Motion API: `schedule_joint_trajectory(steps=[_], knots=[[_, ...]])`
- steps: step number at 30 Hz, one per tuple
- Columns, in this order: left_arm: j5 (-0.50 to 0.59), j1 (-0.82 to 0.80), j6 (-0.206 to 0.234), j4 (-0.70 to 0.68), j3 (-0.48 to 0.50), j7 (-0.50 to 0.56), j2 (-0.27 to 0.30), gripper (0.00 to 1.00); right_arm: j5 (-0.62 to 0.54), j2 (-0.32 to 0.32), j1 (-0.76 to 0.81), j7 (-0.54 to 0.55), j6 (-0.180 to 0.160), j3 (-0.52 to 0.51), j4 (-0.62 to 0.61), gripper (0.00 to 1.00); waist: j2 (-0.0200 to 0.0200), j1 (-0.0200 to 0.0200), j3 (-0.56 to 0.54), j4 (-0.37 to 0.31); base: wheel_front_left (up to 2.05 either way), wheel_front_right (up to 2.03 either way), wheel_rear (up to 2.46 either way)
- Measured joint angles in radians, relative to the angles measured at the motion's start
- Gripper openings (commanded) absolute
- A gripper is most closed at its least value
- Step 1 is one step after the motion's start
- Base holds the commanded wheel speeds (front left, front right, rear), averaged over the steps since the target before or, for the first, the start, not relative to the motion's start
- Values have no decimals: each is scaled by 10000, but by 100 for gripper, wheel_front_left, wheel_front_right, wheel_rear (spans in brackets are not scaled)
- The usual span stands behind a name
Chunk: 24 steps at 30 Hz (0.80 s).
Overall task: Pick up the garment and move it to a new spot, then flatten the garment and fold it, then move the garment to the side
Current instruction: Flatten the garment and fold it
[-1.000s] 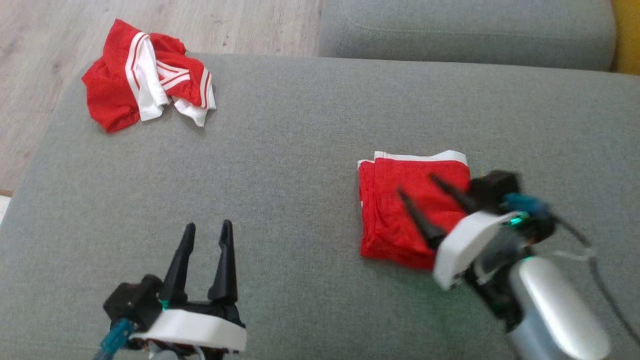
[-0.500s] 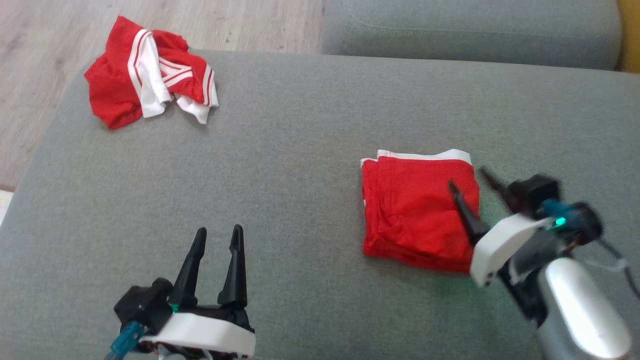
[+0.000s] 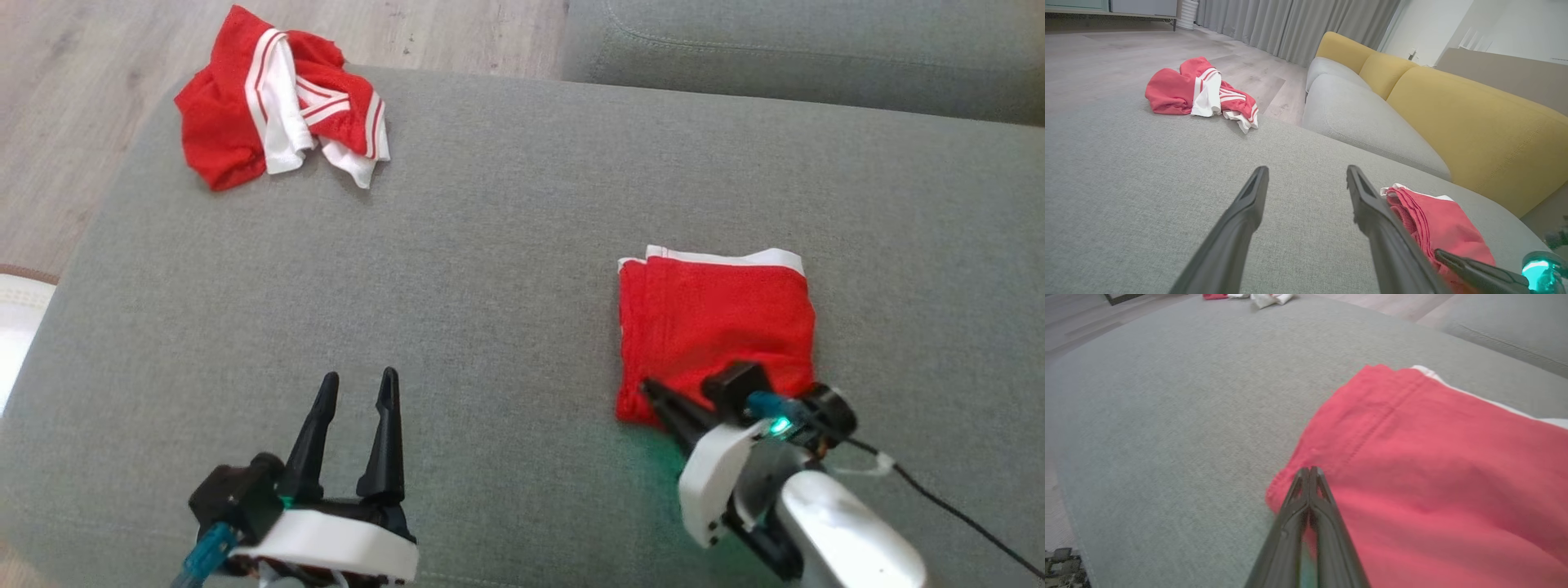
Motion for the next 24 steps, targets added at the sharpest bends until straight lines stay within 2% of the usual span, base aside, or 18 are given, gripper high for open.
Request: schedule_joint_trajectory(steps=[6, 10, 11, 13, 15, 16, 18, 24], knots=[[-2, 0, 6, 10, 19, -4, -2, 100, 374, -142, -224, -4, 0, 1214, 491, 0, 0, 0, 84, 68, 0, 0, 0], [-2, 0, 6, 71, 25, -15, -19, 100, 525, -219, -360, -276, 0, 1492, 679, 0, 0, 0, 89, 38, 0, 0, 0], [-4, 1, 6, 88, 35, -15, -31, 100, 570, -222, -432, -430, 0, 1503, 677, 20, 0, 0, 66, 12, 0, 0, 0], [-4, 3, 6, 117, 52, -17, -36, 100, 579, -219, -611, -692, 0, 1488, 658, 49, 0, 0, -8, -59, 0, 0, 0], [-6, 5, 6, 150, 65, -25, -35, 100, 591, -213, -729, -915, 0, 1390, 529, 82, 0, 0, -128, -139, 0, 0, 0], [-6, 11, 6, 161, 77, -56, -31, 100, 625, -201, -752, -1011, 0, 1302, 407, 91, 0, 0, -201, -180, 0, 0, 0], [-8, 23, 56, 161, 119, -88, -13, 100, 698, -188, -749, -1189, 0, 1143, 67, 99, 0, -1, -365, -278, 0, 0, 0], [-52, 251, 153, 119, 316, -88, 278, 100, 717, 27, -208, -1407, 0, -165, -1181, 100, 0, -2, -853, -633, 0, 0, 0]])
